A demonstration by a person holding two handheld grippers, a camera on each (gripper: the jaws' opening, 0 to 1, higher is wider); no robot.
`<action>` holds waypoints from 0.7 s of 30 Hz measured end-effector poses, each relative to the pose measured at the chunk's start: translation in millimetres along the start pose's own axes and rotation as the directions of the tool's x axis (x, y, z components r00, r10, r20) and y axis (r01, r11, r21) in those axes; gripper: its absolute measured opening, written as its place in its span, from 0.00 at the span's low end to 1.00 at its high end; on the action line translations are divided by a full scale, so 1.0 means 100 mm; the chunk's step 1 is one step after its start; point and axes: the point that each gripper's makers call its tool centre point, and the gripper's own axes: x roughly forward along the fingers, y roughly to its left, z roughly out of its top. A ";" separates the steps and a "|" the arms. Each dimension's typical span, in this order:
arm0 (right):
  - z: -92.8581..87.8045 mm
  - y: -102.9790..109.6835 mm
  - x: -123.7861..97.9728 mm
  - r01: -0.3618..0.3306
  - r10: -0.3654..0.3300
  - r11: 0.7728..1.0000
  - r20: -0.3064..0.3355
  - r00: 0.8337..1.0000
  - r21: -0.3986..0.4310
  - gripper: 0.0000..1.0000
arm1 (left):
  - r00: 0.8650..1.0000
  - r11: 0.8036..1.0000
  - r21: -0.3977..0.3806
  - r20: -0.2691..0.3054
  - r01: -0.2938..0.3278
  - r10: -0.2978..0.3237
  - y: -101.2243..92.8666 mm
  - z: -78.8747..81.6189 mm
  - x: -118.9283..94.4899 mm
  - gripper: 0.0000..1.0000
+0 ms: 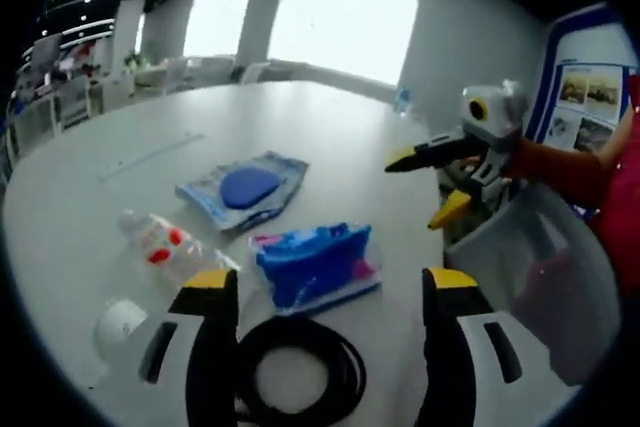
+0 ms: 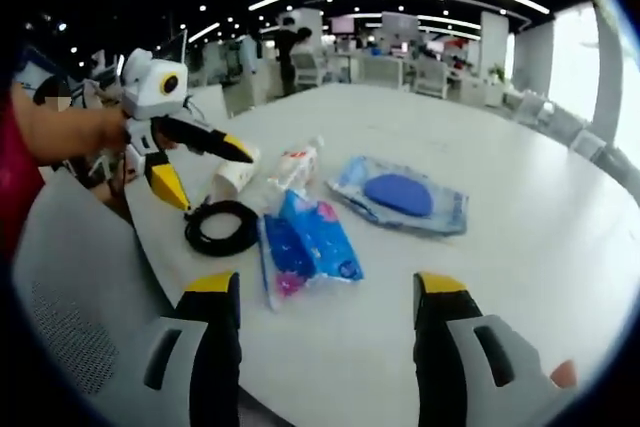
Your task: Arrange the tabletop items into an orderly group along one side of the table until the central work area is clear of visible clutter.
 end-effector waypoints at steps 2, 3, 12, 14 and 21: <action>-0.03 0.02 0.01 -0.003 0.003 1.000 -0.009 1.000 0.001 0.69 | 1.000 1.000 -0.007 -0.009 0.000 0.000 0.01 -0.06 0.01 0.72; -0.04 0.02 0.01 -0.004 0.004 1.000 -0.015 1.000 0.006 0.68 | 1.000 1.000 -0.013 -0.013 0.004 -0.005 0.00 -0.08 0.02 0.71; -0.10 -0.01 0.07 -0.008 0.011 0.999 -0.056 0.998 0.043 0.59 | 0.999 0.999 -0.048 -0.042 0.007 -0.009 0.06 -0.18 0.11 0.65; -0.10 -0.01 0.08 -0.009 0.012 0.999 -0.066 0.998 0.052 0.56 | 0.999 0.999 -0.053 -0.046 0.005 -0.008 0.08 -0.18 0.14 0.63; -0.15 0.02 0.14 -0.031 0.038 0.997 -0.101 0.994 0.070 0.47 | 0.997 0.997 -0.078 -0.075 -0.010 0.004 0.17 -0.25 0.23 0.58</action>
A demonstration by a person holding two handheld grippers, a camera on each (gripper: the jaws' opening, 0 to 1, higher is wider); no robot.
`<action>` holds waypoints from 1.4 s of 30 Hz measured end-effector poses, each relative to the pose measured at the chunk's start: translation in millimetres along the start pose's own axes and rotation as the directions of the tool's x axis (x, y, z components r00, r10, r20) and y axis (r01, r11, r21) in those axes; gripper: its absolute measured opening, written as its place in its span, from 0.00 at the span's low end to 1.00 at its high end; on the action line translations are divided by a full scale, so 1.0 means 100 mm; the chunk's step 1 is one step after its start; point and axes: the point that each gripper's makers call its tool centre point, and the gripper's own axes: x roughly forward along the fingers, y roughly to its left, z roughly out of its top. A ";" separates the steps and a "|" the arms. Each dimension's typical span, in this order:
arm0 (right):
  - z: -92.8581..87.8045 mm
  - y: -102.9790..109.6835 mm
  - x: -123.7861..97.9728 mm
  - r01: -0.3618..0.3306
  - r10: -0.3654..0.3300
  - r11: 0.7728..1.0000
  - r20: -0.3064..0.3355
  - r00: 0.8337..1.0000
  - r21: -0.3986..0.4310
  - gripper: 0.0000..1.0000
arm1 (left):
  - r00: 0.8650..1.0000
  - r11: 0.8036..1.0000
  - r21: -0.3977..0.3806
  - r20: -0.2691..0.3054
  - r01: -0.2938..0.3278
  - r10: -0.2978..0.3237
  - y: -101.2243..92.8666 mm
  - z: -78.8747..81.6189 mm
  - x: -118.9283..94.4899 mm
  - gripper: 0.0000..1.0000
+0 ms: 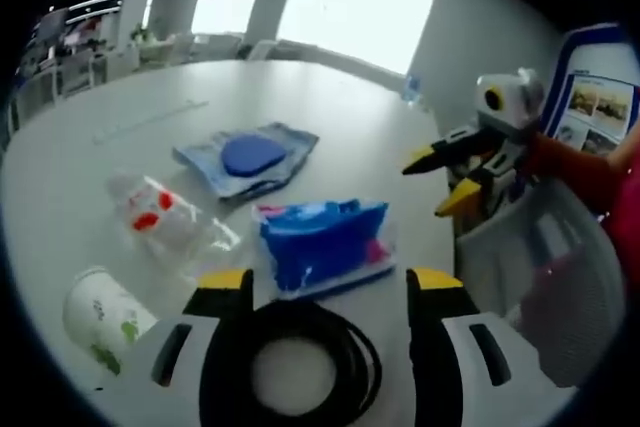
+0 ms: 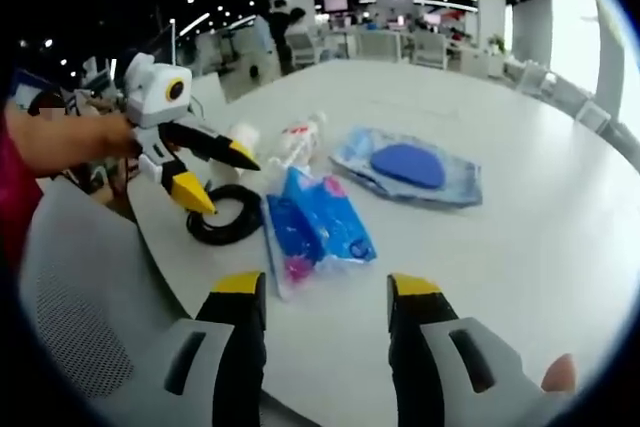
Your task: Arrange the tabletop items into an orderly group along one side of the table until the central work area is clear of visible clutter.
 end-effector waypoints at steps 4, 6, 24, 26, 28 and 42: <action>-0.02 0.01 0.05 -0.014 0.014 1.000 -0.023 1.000 -0.009 0.44 | 1.000 1.000 -0.016 -0.013 -0.006 0.006 0.04 -0.03 0.03 0.53; -0.02 0.01 0.07 -0.020 0.019 1.000 -0.030 0.999 -0.011 0.44 | 1.000 1.000 -0.024 -0.015 -0.010 0.009 0.05 -0.03 0.05 0.51; -0.02 0.02 0.15 -0.041 0.039 0.999 -0.056 0.998 -0.024 0.42 | 0.996 0.997 -0.039 -0.067 -0.061 0.058 0.19 -0.07 0.26 0.34; -0.02 0.02 0.16 -0.042 0.041 0.999 -0.054 0.998 -0.020 0.42 | 0.995 0.997 -0.037 -0.072 -0.067 0.064 0.20 -0.07 0.27 0.31; -0.02 0.02 0.16 -0.043 0.042 0.999 -0.056 0.998 -0.022 0.42 | 0.994 0.996 -0.039 -0.078 -0.079 0.075 0.23 -0.07 0.29 0.27; -0.09 -0.03 0.22 -0.044 0.044 0.999 -0.077 0.996 -0.006 0.40 | 0.989 0.991 -0.035 -0.081 -0.127 0.124 0.33 -0.04 0.33 0.12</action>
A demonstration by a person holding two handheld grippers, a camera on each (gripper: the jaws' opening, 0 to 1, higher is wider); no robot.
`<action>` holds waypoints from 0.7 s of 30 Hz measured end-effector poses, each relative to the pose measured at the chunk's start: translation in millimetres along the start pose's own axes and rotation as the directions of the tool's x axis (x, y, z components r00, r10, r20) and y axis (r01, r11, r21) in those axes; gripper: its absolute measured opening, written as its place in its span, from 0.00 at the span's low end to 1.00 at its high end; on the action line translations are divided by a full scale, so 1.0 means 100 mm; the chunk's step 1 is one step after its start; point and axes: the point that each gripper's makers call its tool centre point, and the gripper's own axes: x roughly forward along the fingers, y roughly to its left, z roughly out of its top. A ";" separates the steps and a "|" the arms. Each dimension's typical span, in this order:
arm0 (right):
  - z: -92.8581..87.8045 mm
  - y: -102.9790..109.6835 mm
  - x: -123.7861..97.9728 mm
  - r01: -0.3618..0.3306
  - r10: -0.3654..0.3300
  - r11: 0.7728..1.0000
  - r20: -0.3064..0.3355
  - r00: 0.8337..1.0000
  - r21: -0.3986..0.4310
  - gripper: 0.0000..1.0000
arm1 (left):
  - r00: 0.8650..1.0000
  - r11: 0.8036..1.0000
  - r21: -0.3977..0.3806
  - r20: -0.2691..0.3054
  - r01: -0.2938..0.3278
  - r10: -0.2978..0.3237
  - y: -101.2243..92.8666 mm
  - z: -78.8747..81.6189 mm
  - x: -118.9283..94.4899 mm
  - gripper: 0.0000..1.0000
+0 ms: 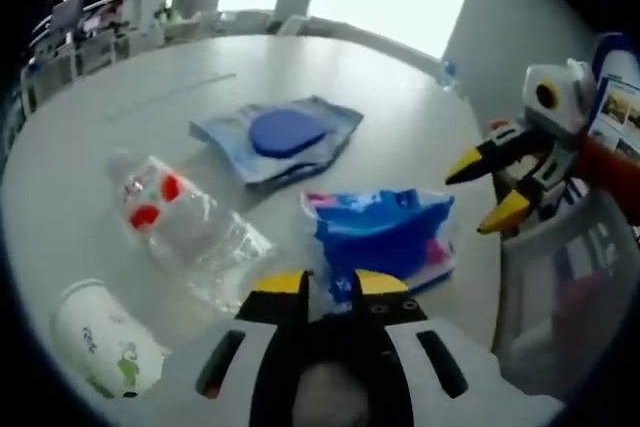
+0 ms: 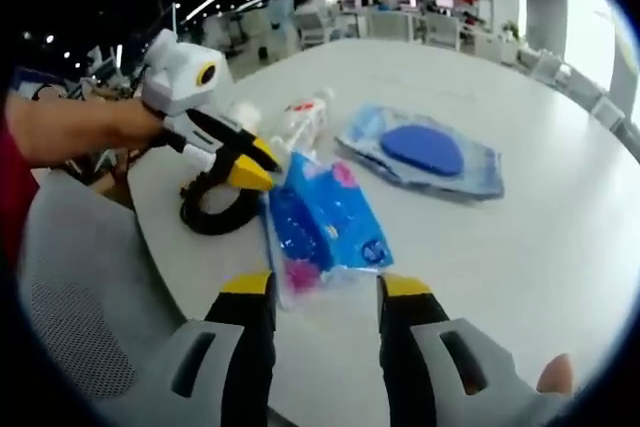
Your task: Arrange the tabletop items into an orderly group along one side of the table until the central work area is clear of visible clutter.
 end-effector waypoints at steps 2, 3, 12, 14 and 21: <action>-0.01 0.00 0.01 0.000 0.000 1.000 -0.003 1.000 0.002 0.40 | 1.000 1.000 -0.001 -0.004 -0.007 0.007 0.01 0.00 0.00 0.08; -0.01 -0.01 0.02 0.000 0.000 1.000 -0.005 1.000 0.002 0.40 | 1.000 1.000 -0.002 -0.004 -0.008 0.008 0.01 0.00 0.00 0.05; -0.05 -0.05 0.09 0.001 0.000 0.999 -0.028 1.000 0.036 0.37 | 1.000 1.000 -0.019 -0.013 -0.014 0.014 0.01 -0.02 0.00 0.03; -0.06 -0.08 0.10 0.008 -0.006 0.998 -0.039 0.999 0.056 0.33 | 1.000 1.000 -0.021 -0.013 -0.014 0.014 0.01 -0.02 -0.01 0.02; -0.08 -0.09 0.12 0.004 0.001 0.996 -0.054 0.999 0.092 0.20 | 1.000 0.999 -0.028 -0.010 -0.017 0.016 0.02 -0.01 -0.03 0.02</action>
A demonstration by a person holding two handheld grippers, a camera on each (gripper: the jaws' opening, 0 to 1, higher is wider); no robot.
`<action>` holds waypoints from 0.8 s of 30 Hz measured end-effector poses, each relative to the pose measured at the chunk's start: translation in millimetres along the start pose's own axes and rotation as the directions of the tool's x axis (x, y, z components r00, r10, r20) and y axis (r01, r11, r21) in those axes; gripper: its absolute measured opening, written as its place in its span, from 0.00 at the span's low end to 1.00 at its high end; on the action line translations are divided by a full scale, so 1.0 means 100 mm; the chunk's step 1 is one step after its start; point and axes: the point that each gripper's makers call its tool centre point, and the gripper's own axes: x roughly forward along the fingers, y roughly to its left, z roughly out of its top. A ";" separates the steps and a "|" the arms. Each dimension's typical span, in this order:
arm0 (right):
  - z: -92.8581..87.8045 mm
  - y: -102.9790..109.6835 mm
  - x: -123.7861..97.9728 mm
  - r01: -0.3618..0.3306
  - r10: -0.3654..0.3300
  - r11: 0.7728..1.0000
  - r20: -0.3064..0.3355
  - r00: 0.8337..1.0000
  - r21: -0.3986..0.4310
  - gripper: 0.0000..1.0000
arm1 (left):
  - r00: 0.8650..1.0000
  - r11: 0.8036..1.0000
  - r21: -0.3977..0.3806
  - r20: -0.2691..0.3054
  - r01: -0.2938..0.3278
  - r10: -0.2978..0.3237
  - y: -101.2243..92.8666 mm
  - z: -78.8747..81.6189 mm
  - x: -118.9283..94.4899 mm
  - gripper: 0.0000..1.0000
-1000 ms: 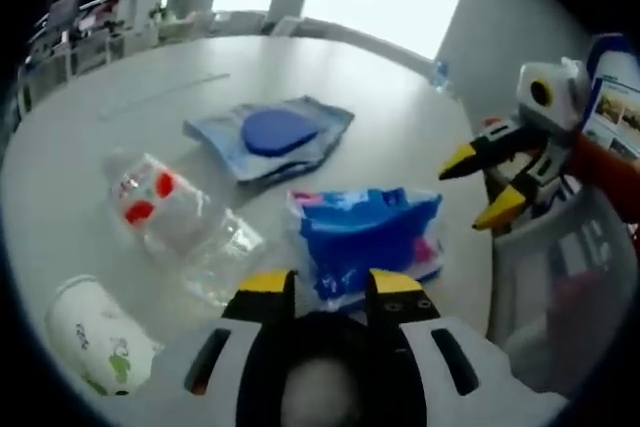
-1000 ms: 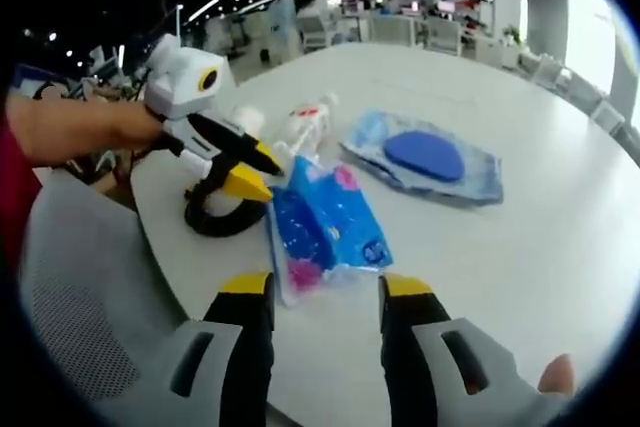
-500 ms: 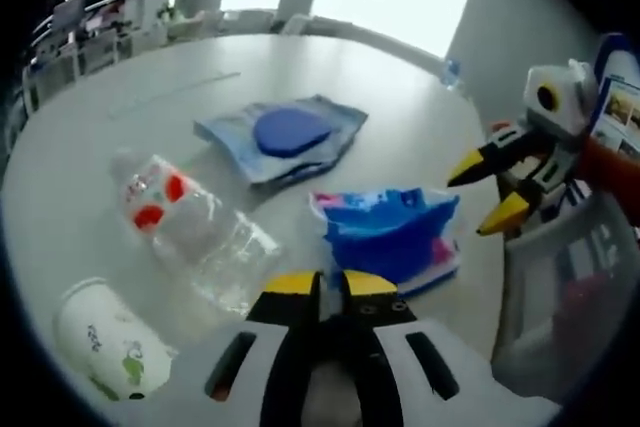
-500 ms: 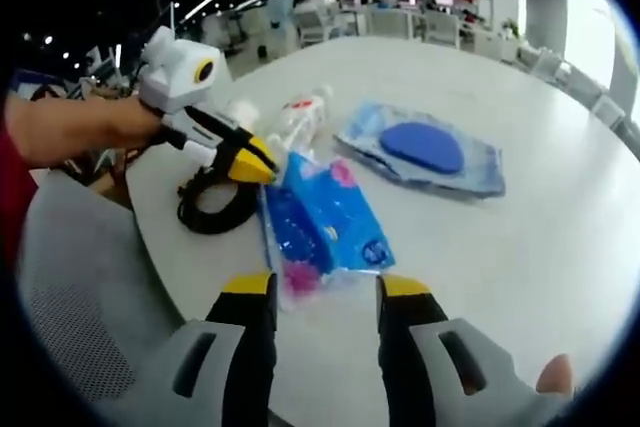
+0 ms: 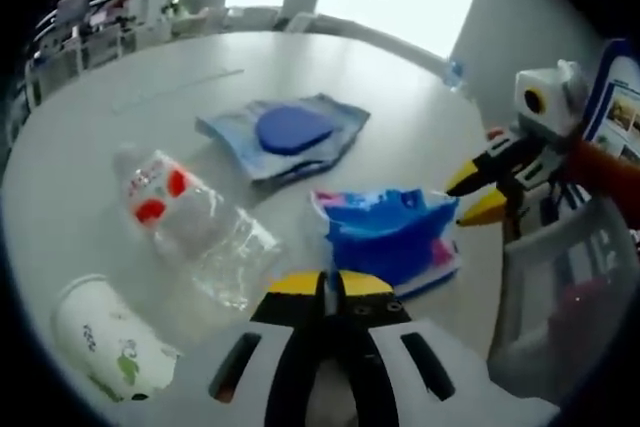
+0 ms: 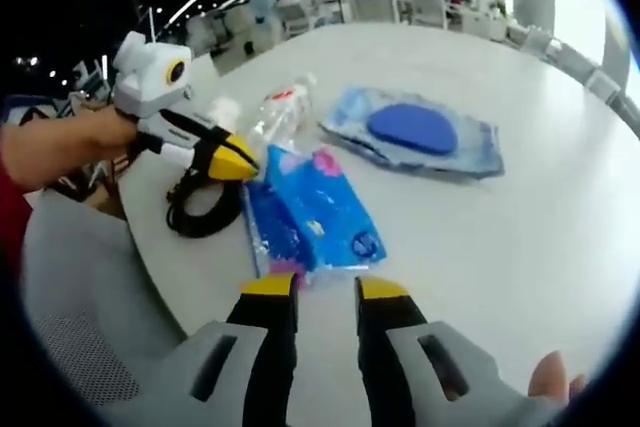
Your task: Arrange the tabletop items into an orderly group along one side of the table until the central work area is clear of visible clutter.
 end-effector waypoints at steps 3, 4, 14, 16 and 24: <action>-0.02 0.01 0.02 -0.006 0.006 1.000 -0.011 1.000 0.006 0.17 | 1.000 1.000 -0.003 0.001 0.003 -0.003 -0.01 0.01 0.00 0.01; -0.02 0.01 0.02 -0.009 0.009 1.000 -0.015 1.000 0.012 0.14 | 1.000 1.000 -0.004 0.001 0.004 -0.004 -0.01 0.00 0.00 0.01; -0.01 -0.03 0.00 0.008 -0.008 1.000 -0.014 1.000 -0.027 0.02 | 1.000 1.000 0.001 0.003 0.010 -0.010 -0.07 0.03 -0.03 0.00; 0.01 -0.04 -0.02 0.015 -0.015 0.999 -0.009 1.000 -0.033 0.02 | 1.000 1.000 0.008 0.007 0.012 -0.012 -0.08 0.06 -0.04 0.00; 0.11 -0.09 -0.13 0.036 -0.035 0.998 0.013 0.999 -0.057 0.01 | 1.000 0.999 0.045 0.021 0.009 -0.010 -0.15 0.19 -0.08 0.00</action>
